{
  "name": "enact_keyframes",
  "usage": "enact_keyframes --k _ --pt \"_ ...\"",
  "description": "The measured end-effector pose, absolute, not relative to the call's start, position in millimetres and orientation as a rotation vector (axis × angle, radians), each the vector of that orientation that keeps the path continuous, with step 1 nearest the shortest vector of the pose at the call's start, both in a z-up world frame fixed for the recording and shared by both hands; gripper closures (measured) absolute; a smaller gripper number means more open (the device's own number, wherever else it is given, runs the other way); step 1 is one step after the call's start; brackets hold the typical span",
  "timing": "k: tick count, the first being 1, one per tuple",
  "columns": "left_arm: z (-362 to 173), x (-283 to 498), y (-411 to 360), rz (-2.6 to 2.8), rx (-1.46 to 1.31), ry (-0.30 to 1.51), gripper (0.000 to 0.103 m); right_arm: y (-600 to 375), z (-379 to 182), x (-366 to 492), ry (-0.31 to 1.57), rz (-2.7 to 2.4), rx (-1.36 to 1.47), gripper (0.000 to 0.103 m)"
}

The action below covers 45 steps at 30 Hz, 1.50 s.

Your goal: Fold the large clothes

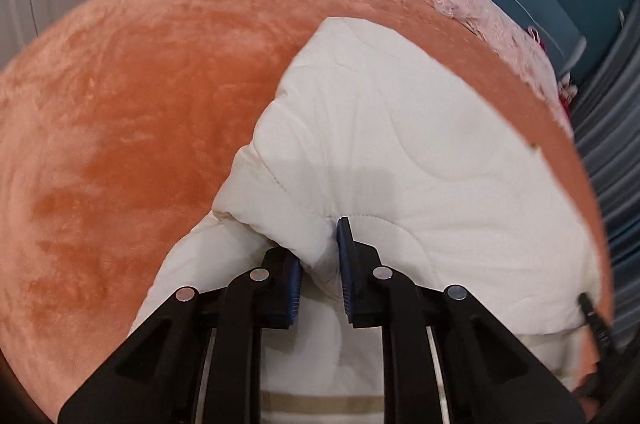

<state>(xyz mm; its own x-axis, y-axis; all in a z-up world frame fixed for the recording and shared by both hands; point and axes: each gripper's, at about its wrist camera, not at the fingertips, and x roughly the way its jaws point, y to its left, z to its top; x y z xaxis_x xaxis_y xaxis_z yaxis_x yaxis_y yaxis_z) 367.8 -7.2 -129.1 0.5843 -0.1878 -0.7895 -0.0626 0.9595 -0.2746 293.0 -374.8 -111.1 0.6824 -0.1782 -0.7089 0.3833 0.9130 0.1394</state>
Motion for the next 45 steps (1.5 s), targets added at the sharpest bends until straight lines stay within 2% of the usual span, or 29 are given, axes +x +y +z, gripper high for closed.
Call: enact_keyframes --k 9,14,15,17,21,26,30,37,45 --pt "-142 366 -18 -0.062 -0.191 0.847 0.083 -361 -136 298 0.8 -0.343 0.202 0.092" --pt "-138 365 -19 -0.06 -0.186 0.85 0.082 -366 -133 299 0.805 -0.34 0.216 0.087" --pt "-131 364 -15 -0.059 -0.194 0.859 0.079 -369 -127 296 0.806 -0.343 0.236 0.085" --pt "-117 355 -9 -0.056 -0.175 0.87 0.072 -375 -107 280 0.771 -0.383 0.281 0.07" --pt "-81 343 6 -0.053 -0.132 0.845 0.07 -374 -64 251 0.622 -0.433 0.274 0.068" --pt "-39 375 -14 -0.08 -0.17 0.777 0.07 -346 -48 297 0.634 -0.288 0.231 0.072" --pt "-57 413 -51 -0.089 -0.104 0.817 0.07 -316 -71 338 0.704 -0.236 0.13 0.076" --pt "-128 426 -77 -0.076 -0.003 0.856 0.069 -301 -129 354 0.814 -0.24 0.092 0.077" --pt "-137 418 -88 -0.023 0.025 0.772 0.061 -284 -141 354 0.8 -0.286 -0.006 0.076"
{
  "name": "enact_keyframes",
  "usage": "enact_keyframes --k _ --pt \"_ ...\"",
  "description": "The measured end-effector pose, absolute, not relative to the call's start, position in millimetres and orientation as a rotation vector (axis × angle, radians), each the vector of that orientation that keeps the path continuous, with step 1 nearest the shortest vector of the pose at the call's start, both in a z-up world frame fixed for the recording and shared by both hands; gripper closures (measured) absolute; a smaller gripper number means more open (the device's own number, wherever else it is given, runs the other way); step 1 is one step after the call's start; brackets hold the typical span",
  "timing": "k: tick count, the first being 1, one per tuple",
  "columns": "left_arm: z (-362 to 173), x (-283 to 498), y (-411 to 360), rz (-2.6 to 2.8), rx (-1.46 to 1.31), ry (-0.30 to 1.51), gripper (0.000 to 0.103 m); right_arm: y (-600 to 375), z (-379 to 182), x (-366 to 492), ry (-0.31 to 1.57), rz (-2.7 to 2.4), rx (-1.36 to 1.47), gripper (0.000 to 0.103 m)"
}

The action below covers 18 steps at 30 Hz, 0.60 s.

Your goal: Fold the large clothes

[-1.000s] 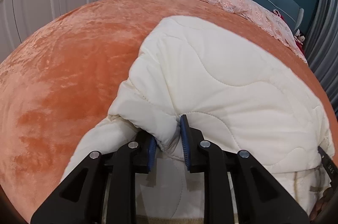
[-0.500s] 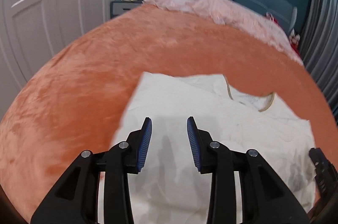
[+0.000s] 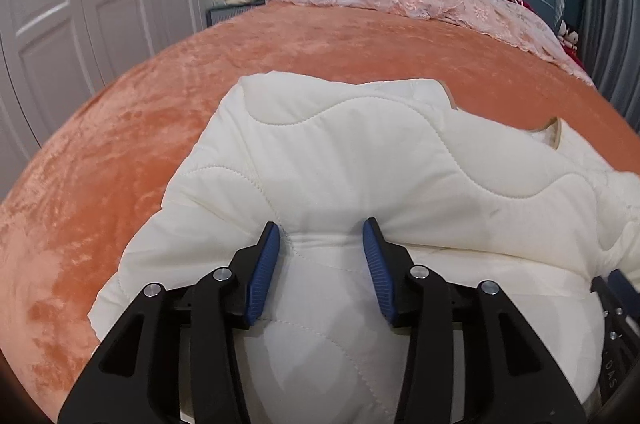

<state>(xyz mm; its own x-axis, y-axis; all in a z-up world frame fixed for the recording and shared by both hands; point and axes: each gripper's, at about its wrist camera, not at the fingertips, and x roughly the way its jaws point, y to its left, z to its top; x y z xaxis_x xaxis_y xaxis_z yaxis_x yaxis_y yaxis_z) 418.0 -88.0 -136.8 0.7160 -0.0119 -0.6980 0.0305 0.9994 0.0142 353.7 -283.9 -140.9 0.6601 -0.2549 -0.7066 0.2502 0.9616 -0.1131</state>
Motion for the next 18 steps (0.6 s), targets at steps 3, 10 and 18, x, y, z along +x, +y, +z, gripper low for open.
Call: enact_keyframes --k 3,10,18 --pt "-139.2 417.7 -89.1 -0.018 0.03 0.762 0.06 -283.1 -142.0 355.4 0.793 -0.295 -0.024 0.076" --pt "-142.7 418.0 -92.3 -0.004 0.052 0.748 0.059 -281.9 -142.8 356.4 0.783 -0.301 -0.033 0.076" --pt "-144.2 417.0 -95.6 0.005 0.066 0.737 0.059 -281.7 -143.3 357.0 0.781 -0.301 -0.035 0.076"
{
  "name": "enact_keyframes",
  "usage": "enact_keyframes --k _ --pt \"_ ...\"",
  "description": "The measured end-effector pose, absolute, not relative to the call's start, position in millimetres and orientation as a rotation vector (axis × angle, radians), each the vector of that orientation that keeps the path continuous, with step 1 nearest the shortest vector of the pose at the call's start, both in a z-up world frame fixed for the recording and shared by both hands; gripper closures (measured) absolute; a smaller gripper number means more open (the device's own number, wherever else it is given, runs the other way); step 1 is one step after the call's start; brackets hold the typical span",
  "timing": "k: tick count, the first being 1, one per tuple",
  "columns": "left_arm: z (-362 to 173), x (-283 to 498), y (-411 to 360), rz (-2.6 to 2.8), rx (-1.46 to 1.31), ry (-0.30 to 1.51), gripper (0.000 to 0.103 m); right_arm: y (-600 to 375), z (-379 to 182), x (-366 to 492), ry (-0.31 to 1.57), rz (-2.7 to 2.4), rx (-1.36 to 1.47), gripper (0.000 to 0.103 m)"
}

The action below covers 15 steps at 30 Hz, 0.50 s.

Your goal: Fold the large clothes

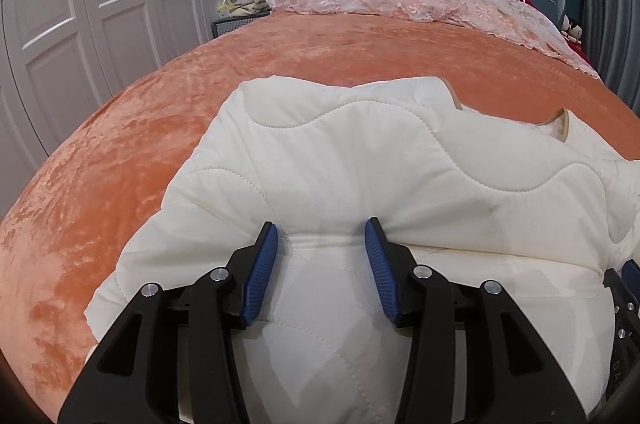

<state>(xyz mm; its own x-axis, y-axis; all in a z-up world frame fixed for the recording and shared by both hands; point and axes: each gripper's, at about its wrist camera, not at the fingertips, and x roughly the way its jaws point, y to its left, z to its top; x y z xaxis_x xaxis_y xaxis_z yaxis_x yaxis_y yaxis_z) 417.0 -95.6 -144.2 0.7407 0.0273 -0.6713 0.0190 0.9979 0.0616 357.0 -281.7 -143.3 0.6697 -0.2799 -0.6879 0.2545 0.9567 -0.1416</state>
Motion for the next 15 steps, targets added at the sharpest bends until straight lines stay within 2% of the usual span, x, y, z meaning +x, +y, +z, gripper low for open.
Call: enact_keyframes --k 10,13,15 --pt "-140 422 -93 -0.011 0.05 0.772 0.059 -281 -139 360 0.795 -0.301 -0.024 0.075" --pt "-122 429 -74 -0.093 -0.057 0.827 0.053 -287 -120 356 0.795 -0.253 0.025 0.073" --pt "-100 438 -58 -0.121 -0.096 0.834 0.052 -289 -99 352 0.744 -0.192 0.049 0.072"
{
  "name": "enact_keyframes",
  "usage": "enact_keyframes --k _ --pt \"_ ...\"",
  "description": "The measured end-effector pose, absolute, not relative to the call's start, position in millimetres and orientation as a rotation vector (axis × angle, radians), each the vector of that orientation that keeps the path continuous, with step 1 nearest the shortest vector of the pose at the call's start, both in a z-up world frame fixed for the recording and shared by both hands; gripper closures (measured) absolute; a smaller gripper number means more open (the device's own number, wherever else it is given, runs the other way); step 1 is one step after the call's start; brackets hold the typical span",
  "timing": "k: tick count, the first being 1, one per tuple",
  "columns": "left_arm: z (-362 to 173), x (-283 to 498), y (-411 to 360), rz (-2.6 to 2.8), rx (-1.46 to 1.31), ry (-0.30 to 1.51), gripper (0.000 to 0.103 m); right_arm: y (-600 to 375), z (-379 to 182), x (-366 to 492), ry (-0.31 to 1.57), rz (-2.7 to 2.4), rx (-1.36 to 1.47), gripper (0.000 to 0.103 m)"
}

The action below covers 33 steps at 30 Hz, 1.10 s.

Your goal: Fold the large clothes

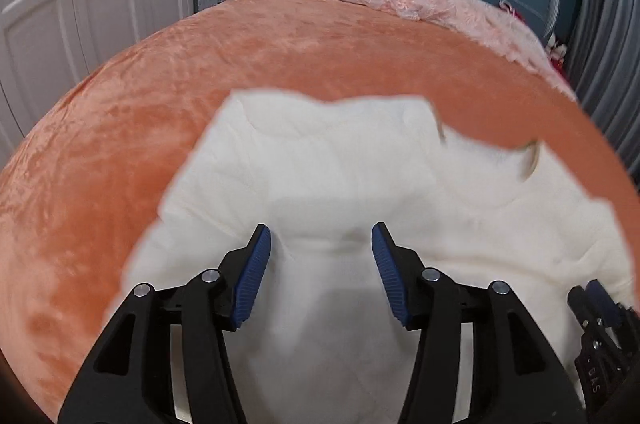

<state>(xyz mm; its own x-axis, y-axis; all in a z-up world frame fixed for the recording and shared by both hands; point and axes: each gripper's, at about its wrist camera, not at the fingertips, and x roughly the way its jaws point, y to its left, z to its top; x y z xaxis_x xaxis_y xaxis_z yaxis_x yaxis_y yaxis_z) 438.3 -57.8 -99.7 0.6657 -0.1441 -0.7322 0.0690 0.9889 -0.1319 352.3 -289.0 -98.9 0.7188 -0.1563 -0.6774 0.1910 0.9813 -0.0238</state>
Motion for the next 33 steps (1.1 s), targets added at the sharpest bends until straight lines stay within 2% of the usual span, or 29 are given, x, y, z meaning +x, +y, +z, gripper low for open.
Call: enact_keyframes --k 1,3,5,8,14,19,21,23,29,33 --pt "-88 443 -51 -0.119 -0.101 0.817 0.052 -288 -89 354 0.72 -0.175 0.041 0.07" --pt "-65 459 -40 -0.109 -0.115 0.784 0.045 -282 -66 370 0.682 -0.117 0.019 0.061" --pt "-48 485 -30 -0.097 -0.152 0.781 0.043 -274 -52 401 0.666 -0.037 0.04 0.049" --pt "-52 523 -31 -0.06 -0.156 0.813 0.043 -268 -53 461 0.709 0.052 0.151 0.048" --pt "-120 566 -40 -0.022 -0.106 0.957 0.043 -260 -97 557 0.837 0.029 0.253 0.048" --pt "-143 555 -41 -0.003 -0.061 0.871 0.04 -244 -144 576 0.948 0.061 0.29 0.047" --pt "-147 552 -33 -0.009 -0.094 0.85 0.036 -238 -146 571 0.924 0.055 0.264 0.052" --pt "-149 549 -27 -0.015 -0.124 0.838 0.035 -235 -149 569 0.92 0.099 0.262 0.101" --pt "-149 545 -33 -0.009 -0.116 0.808 0.035 -239 -146 550 0.828 0.044 0.247 0.103" --pt "-150 543 -37 0.002 -0.097 0.795 0.034 -246 -155 552 0.845 0.038 0.295 0.103"
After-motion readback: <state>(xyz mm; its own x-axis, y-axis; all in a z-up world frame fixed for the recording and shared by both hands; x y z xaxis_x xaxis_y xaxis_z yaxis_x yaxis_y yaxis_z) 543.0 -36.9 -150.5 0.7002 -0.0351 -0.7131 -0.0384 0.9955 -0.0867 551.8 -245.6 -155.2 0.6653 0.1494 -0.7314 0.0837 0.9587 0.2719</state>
